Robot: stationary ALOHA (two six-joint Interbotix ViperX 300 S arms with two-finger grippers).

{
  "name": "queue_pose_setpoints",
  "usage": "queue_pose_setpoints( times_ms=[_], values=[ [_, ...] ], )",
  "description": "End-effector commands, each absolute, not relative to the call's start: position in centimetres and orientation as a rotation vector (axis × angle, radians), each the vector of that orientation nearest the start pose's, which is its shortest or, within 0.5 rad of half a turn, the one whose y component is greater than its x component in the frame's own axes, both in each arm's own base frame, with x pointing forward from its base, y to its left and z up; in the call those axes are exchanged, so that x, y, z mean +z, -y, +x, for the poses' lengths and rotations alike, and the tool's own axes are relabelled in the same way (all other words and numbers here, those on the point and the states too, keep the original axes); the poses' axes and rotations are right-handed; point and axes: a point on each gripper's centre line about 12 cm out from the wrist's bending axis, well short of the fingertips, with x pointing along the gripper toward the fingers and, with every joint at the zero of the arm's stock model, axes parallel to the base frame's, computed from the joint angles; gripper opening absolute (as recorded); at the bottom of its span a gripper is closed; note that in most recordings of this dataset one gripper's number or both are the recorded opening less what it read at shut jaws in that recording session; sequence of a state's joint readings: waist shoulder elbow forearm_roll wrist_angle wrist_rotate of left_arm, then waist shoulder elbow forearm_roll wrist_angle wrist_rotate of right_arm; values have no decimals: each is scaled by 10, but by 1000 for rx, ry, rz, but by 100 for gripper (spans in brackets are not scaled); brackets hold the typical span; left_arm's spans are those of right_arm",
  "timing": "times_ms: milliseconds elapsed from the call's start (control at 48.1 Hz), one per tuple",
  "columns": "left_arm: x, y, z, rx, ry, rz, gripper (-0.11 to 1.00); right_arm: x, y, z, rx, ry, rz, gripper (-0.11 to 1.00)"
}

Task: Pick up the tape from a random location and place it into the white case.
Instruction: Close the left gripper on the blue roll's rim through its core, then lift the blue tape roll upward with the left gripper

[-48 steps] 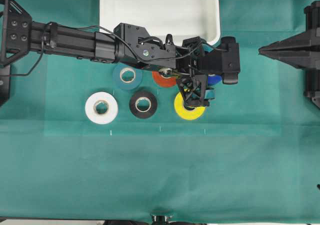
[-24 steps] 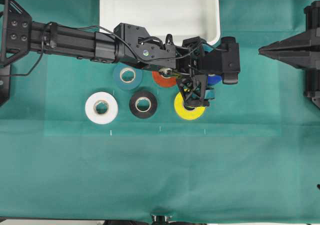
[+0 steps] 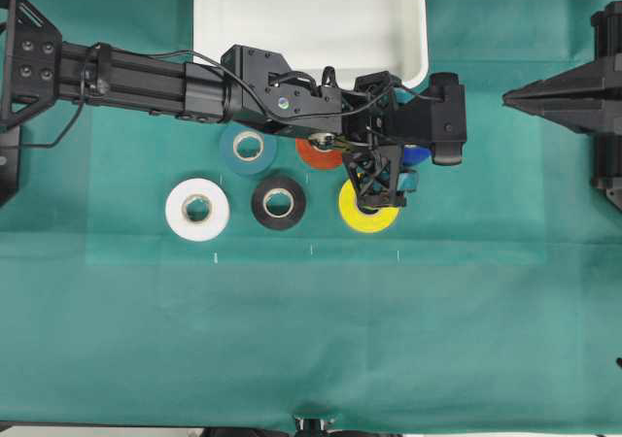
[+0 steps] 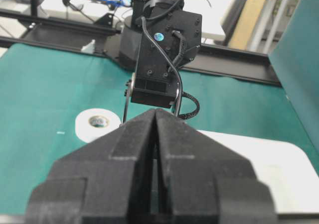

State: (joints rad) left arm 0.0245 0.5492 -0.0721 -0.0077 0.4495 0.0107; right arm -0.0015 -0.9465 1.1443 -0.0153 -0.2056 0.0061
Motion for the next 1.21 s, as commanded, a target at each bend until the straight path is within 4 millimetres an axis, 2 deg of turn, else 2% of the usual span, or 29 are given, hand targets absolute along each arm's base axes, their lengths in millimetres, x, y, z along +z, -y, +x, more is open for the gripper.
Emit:
queue_pose_setpoints(
  times_ms=[0, 145, 893, 1060, 1184],
  values=[
    [128, -11, 544, 16, -913, -12, 62, 301, 0, 206, 3, 31, -9, 0],
    [131, -10, 546, 14, -905, -12, 27, 300, 0, 206, 3, 28, -10, 0],
    [134, -6, 547, 7, -893, -7, 26, 299, 0, 207, 3, 25, -10, 0],
    [152, -6, 546, 5, -870, -3, 26, 299, 0, 207, 3, 25, -10, 0],
    [175, -7, 543, 3, -841, 3, 26, 299, 0, 207, 3, 25, -10, 0]
  ],
)
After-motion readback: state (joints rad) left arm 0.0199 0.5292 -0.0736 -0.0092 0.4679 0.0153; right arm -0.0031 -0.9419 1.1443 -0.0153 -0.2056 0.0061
